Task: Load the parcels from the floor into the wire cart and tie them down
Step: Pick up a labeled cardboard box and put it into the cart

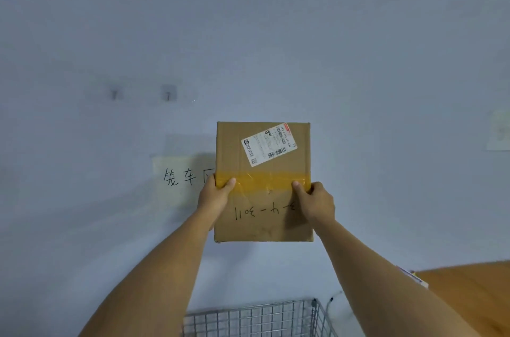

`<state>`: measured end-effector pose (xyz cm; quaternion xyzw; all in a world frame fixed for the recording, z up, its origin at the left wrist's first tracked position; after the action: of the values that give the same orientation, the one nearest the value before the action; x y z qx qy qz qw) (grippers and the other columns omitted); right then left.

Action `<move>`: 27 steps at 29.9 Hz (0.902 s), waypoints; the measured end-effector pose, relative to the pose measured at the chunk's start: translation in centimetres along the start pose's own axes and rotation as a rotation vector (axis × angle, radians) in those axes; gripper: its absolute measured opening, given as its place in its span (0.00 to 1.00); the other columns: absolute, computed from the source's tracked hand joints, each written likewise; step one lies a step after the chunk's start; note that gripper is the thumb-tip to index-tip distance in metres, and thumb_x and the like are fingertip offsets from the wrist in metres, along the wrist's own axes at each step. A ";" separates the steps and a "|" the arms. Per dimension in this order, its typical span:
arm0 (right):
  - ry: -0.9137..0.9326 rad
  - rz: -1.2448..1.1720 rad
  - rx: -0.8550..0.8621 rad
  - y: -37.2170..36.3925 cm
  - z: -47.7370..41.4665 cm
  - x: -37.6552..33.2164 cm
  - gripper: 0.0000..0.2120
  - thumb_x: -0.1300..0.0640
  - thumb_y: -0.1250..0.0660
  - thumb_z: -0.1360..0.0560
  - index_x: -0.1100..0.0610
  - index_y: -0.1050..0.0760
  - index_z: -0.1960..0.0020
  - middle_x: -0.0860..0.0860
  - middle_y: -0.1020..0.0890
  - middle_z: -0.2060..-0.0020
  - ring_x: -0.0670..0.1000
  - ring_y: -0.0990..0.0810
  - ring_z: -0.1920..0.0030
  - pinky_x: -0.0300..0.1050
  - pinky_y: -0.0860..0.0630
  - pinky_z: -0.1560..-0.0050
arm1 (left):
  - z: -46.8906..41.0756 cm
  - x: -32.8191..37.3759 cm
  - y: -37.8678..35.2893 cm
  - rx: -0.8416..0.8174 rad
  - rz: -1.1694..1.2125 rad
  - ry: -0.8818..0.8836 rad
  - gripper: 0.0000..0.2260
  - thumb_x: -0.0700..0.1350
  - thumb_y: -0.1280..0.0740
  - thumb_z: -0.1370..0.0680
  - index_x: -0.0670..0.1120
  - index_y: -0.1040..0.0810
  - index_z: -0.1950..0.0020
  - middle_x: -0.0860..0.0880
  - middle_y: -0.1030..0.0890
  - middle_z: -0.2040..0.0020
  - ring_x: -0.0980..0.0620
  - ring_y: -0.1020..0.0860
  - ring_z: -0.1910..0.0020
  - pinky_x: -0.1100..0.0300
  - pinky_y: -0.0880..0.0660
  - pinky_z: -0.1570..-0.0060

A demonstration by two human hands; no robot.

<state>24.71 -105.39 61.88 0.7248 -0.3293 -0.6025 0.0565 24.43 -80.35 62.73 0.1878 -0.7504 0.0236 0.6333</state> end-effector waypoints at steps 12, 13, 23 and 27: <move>-0.234 0.136 -0.352 -16.5 5.6 19.1 0.25 0.34 0.38 0.20 0.57 0.27 0.42 0.53 0.21 0.51 0.55 0.23 0.51 0.51 0.25 0.50 | 4.4 -25.1 -0.7 0.009 -0.170 0.365 0.26 0.57 0.30 0.20 0.46 0.30 0.26 0.51 0.23 0.40 0.46 0.22 0.40 0.47 0.23 0.39; -0.270 0.148 -0.380 -17.8 6.8 21.5 0.25 0.34 0.38 0.20 0.57 0.27 0.43 0.52 0.21 0.52 0.55 0.23 0.51 0.50 0.25 0.51 | 5.4 -27.8 -1.2 -0.014 -0.164 0.401 0.27 0.57 0.30 0.20 0.46 0.31 0.26 0.51 0.23 0.40 0.47 0.21 0.40 0.48 0.23 0.40; -0.530 0.242 -0.569 -30.6 17.3 43.2 0.22 0.37 0.36 0.20 0.55 0.26 0.41 0.52 0.22 0.52 0.54 0.24 0.50 0.49 0.27 0.50 | 14.1 -54.7 -4.9 -0.020 -0.144 0.763 0.27 0.57 0.29 0.20 0.48 0.29 0.25 0.50 0.22 0.36 0.47 0.23 0.38 0.43 0.26 0.36; -0.543 0.269 -0.597 -37.2 19.3 50.2 0.25 0.36 0.36 0.21 0.55 0.24 0.37 0.52 0.18 0.48 0.57 0.20 0.46 0.53 0.21 0.46 | 14.3 -64.4 -5.3 0.043 -0.096 0.906 0.34 0.57 0.25 0.24 0.45 0.32 0.24 0.44 0.23 0.32 0.41 0.23 0.35 0.40 0.26 0.34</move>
<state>25.19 -97.81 -3.04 0.4423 -0.2348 -0.8277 0.2533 20.83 -72.94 -2.96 0.2062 -0.3873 0.0894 0.8941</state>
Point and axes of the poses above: each hand's wrist, its own z-axis away from the middle knuckle, its own y-axis out of the back of the hand, x = y × z, the point moved 1 cm from there along -z, towards the middle knuckle
